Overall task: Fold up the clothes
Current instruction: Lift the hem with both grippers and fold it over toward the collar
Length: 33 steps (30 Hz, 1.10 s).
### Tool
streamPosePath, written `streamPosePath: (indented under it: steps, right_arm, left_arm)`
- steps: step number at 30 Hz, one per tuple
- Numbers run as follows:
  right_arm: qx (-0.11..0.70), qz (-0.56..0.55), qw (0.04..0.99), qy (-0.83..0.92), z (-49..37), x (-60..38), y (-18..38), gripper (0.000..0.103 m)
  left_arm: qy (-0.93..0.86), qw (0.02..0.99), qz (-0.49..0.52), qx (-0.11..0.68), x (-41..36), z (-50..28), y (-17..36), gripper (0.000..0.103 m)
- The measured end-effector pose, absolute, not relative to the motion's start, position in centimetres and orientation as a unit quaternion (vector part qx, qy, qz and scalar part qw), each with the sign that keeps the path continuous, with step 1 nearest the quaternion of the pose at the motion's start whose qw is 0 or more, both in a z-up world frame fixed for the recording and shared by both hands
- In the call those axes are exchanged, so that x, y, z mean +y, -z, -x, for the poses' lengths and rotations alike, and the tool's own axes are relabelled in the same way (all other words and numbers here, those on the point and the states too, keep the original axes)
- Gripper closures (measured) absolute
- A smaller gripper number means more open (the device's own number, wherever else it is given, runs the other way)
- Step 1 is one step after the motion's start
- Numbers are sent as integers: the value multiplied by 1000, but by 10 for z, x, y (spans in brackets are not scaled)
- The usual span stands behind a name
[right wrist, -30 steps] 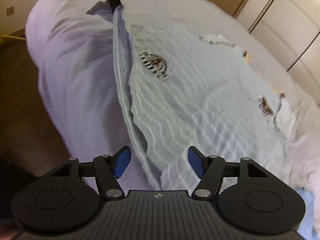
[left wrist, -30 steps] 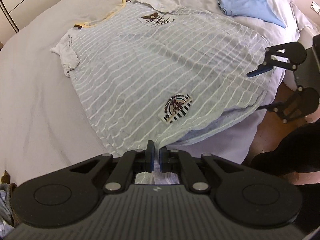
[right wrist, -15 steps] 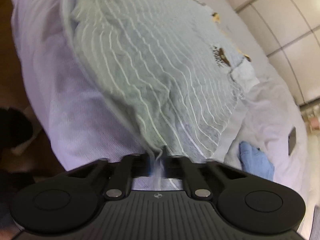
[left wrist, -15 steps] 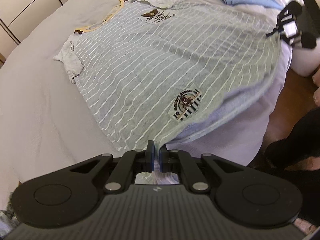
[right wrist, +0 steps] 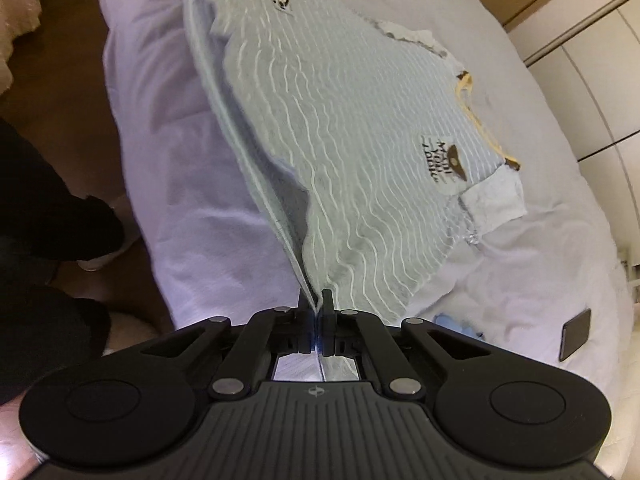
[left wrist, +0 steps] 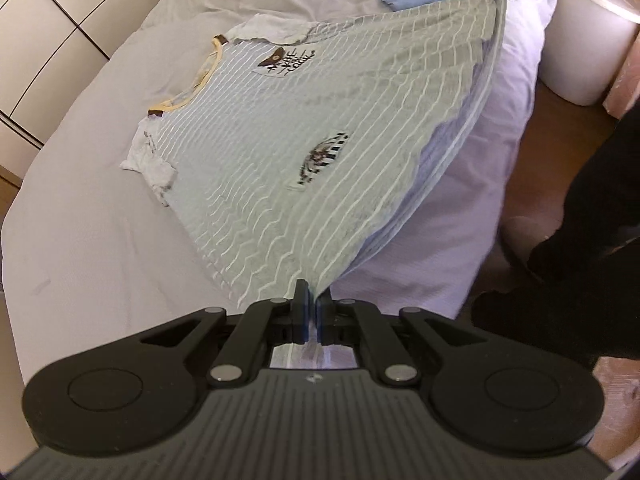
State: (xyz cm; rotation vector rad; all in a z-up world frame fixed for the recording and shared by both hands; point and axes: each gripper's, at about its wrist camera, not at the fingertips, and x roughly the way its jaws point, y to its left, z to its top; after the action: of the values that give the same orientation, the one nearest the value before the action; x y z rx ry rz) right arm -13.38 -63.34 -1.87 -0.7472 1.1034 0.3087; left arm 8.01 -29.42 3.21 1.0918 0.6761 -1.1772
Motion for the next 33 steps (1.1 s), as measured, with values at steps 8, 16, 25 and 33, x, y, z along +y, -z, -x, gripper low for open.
streamPosePath:
  steps: [8,16,25,33]
  right_arm:
    - [537,325,752,-200,173,-624,-22,103]
    - [571,295,722,-257,214,-623,-41,103]
    - [546,289,752,-231,171,-659,-61,103]
    - [535,287,778,-160,34,-718,-69,103]
  left_arm:
    - [529,625,-475,322,-269,-30,-52,102]
    - [554,574,-470,377,-255,20,-65,102]
    - [523,623,-461,355,-299,-48,-89,102]
    - [520,662,-434,321,-389,-198,-91,102]
